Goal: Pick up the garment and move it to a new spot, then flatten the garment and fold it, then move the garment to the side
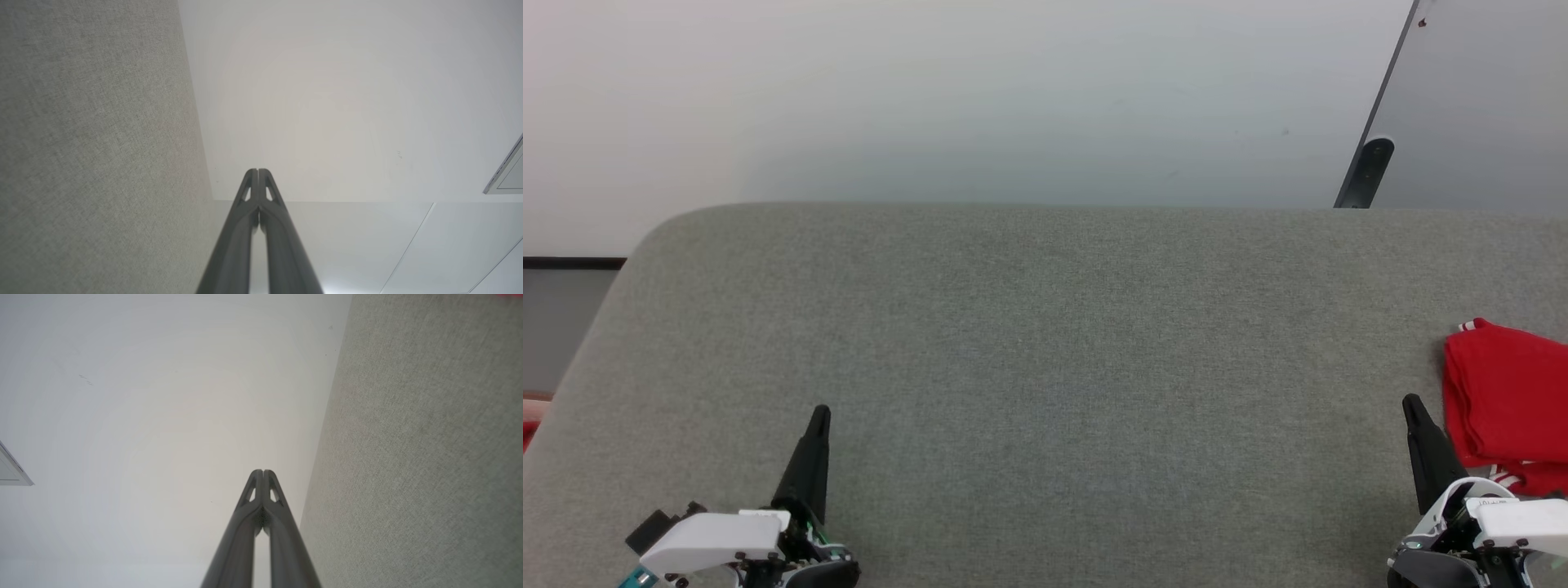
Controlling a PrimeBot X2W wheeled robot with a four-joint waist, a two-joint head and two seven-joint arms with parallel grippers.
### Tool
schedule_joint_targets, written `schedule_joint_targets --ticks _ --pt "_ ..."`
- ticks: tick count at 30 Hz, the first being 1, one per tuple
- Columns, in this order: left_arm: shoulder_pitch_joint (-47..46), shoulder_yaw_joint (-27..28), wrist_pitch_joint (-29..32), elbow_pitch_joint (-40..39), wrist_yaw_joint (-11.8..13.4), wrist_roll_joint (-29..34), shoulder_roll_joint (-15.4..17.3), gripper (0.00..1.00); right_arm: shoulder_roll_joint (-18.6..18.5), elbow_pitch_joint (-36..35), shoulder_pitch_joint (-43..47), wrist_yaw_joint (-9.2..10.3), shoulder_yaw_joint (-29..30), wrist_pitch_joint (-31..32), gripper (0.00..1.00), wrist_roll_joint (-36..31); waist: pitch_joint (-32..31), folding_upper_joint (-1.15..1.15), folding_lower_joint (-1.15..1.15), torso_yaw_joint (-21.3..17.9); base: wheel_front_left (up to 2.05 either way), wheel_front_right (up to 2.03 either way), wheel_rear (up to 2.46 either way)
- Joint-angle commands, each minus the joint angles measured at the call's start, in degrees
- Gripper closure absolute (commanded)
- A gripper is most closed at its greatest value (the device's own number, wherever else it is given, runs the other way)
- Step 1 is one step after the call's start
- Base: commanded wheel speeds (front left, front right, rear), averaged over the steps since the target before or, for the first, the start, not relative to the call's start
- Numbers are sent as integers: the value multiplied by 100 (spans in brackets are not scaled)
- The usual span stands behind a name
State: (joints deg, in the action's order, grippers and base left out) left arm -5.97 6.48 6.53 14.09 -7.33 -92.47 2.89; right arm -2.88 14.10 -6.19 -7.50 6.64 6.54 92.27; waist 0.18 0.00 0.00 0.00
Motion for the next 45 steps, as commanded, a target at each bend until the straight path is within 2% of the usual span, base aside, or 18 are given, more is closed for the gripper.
schedule_joint_targets --ticks 1,45 --pt "-62 16 8 9 -39 4 -6 100 15 3 -16 2 -21 -14 100 28 0 0 0 0 0 0 0" --pt "-62 22 15 9 -40 11 -8 100 15 3 -16 2 -22 -15 100 29 0 0 0 0 0 0 0"
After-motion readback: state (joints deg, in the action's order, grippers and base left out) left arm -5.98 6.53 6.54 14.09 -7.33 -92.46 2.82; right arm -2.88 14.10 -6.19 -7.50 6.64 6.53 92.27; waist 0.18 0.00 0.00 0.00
